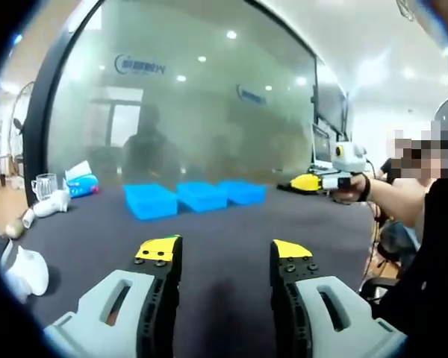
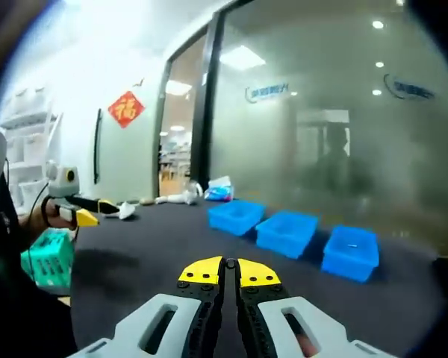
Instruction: Sort the screws, nuts, and washers into the corresponding bins
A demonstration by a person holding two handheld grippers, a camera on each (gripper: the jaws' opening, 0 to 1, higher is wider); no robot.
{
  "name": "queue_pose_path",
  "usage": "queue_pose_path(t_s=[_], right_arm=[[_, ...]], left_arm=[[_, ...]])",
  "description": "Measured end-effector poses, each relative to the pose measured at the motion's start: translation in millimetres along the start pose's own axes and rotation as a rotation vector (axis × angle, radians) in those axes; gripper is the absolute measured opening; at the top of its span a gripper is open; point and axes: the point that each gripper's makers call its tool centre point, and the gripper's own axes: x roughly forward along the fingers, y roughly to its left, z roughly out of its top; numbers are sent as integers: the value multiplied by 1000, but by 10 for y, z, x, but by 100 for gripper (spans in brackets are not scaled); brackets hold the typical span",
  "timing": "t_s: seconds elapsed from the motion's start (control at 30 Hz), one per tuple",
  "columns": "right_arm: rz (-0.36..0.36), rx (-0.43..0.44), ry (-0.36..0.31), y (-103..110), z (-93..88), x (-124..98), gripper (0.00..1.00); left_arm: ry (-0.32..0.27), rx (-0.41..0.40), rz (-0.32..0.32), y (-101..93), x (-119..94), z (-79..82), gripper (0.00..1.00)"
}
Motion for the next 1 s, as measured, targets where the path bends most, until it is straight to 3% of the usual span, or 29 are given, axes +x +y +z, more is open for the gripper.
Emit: queue_pose_path(t_s=[0.27,0.4,0.53,0.63,0.83,1.0], right_arm=[[-27,-2,-31,-94,145,113,4],[-14,17,-61,-157,257,269,4],[-46,26,-86,-312,325,442,4],[-97,31,-95,-493,370,620,4],[-58,76,-69,-629,371,1093,4],[-109,63,-18,-887,333,1466,4]], left_arm=[[-12,3,11,9,14,59,46],[-19,4,6,-16,20,81,46],[-16,15,6,-15,11,84,46],[-14,23,13,4,-1,81,46],[-12,31,17,27,-1,84,46],[-24,45,19,25,-23,151,46]])
